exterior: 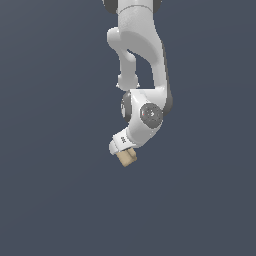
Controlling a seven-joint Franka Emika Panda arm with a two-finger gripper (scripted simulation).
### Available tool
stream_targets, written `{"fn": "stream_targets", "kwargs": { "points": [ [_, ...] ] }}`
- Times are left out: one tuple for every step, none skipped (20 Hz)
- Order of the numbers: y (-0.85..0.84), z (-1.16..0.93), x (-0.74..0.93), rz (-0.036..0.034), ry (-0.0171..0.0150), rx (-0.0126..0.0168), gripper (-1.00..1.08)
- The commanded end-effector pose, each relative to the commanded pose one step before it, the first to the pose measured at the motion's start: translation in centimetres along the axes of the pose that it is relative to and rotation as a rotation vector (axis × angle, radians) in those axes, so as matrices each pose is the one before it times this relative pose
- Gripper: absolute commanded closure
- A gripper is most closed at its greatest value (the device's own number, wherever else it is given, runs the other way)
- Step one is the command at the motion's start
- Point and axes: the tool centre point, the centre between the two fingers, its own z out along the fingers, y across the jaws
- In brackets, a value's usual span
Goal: Pick up the object and move it to a goal position.
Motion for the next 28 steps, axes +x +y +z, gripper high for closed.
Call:
{"fn": "stream_targets", "kwargs": {
  "points": [
    [-0.016,0.962,-0.032,-0.00226,-0.00231,-0.00027,-0.6],
    [0.001,0.465,-0.014,-0.00105,-0.00048,-0.0003,-0.6],
    [-0.001,0.38,-0.014,-0.00087,-0.00038,-0.00023,-0.6],
    [0.002,0.294,-0.015,-0.00062,-0.00026,-0.00015,-0.6],
    [-0.009,0.212,-0.005,-0.00062,-0.00026,-0.00015,-0.6],
    [0.014,0.122,-0.017,0.0,0.0,0.0,-0.6],
    [-0.028,0.049,0.018,-0.00063,-0.00026,-0.00014,-0.6],
    [0.0,0.0,0.0,0.0,0.0,0.0,1.08],
    [0.0,0.0,0.0,0.0,0.0,0.0,1.08],
    [0.0,0.0,0.0,0.0,0.0,0.0,1.08],
    [0.0,0.0,0.0,0.0,0.0,0.0,1.08],
    [0.0,0.0,0.0,0.0,0.0,0.0,1.08],
    [0.0,0.0,0.0,0.0,0.0,0.0,1.08],
    [0.0,0.0,0.0,0.0,0.0,0.0,1.08],
    [0.0,0.0,0.0,0.0,0.0,0.0,1.08],
    [0.0,0.0,0.0,0.0,0.0,0.0,1.08],
    [0.0,0.0,0.0,0.0,0.0,0.0,1.08],
    [0.006,-0.029,-0.004,0.0,0.0,0.0,1.08],
    [0.005,-0.033,-0.01,0.0,0.0,0.0,1.08],
    [0.014,-0.1,-0.029,0.0,0.0,0.0,1.08],
    [0.024,-0.168,-0.048,0.0,0.0,0.0,1.08],
    [0.034,-0.236,-0.068,0.0,0.0,0.0,1.08],
    [0.044,-0.305,-0.087,0.0,0.0,0.0,1.08],
    [0.054,-0.376,-0.107,0.0,0.0,0.0,1.08],
    [0.064,-0.446,-0.127,0.0,0.0,0.0,1.08],
    [0.074,-0.514,-0.146,0.0,0.0,0.0,1.08],
    [0.083,-0.58,-0.165,0.0,0.0,0.0,1.08],
    [0.092,-0.644,-0.182,0.0,0.0,0.0,1.08]
  ]
}}
